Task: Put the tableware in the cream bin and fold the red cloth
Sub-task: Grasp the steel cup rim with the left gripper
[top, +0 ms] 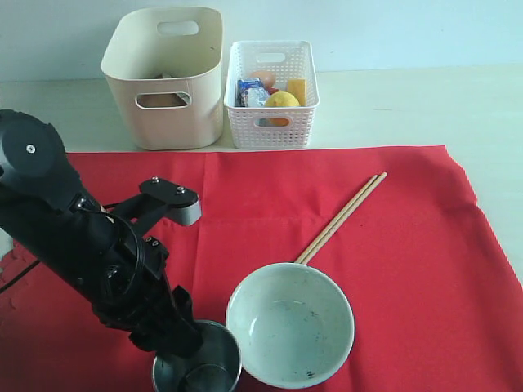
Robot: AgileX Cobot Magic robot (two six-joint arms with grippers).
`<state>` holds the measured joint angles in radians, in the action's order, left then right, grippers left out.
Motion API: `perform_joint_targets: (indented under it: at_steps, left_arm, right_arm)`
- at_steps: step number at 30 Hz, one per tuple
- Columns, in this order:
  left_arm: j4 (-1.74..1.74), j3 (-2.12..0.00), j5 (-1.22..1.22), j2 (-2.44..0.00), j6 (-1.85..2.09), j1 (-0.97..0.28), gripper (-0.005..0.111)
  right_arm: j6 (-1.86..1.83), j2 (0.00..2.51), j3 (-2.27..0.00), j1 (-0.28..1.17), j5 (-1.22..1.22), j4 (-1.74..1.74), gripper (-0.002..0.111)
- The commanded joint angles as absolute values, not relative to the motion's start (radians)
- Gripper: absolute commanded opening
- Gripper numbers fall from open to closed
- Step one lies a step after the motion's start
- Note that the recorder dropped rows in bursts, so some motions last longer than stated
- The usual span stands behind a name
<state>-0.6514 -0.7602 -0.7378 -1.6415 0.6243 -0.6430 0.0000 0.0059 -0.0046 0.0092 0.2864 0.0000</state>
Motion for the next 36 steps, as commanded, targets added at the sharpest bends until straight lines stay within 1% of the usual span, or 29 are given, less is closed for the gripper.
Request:
perform_joint_targets:
  at_steps: [1,4,8,10,18,26,36]
  left_arm:
    - [-0.656,-0.767,-0.721,-1.662,0.620,-0.648,0.043]
    - [-0.656,-0.767,-0.721,-1.668,0.620,-0.648,0.032]
    - [-0.656,-0.767,-0.730,-1.668,0.620,-0.648,0.009]
    - [-0.656,-0.767,-0.752,-1.668,0.620,-0.648,0.001]
    - [-0.648,-0.767,-0.898,-1.619,0.620,-0.648,0.000]
    - [-0.624,-0.781,-0.914,-1.471,0.620,-0.648,0.000]
    - [-0.337,-0.945,-0.880,-1.310,0.491,-0.647,0.000]
  right_arm:
    - [0.000,0.000,0.000,0.004,0.274,0.000,0.000]
    - [0.000,0.000,0.000,0.004,0.274,0.000,0.000]
    - [0.000,0.000,0.000,0.004,0.274,0.000,0.000]
    - [0.000,0.000,0.000,0.004,0.274,0.000,0.000]
    - [0.000,0.000,0.000,0.004,0.274,0.000,0.000]
    - [0.000,0.000,0.000,0.004,0.274,0.000,0.000]
    - [0.000,0.000,0.000,0.004,0.274,0.000,0.000]
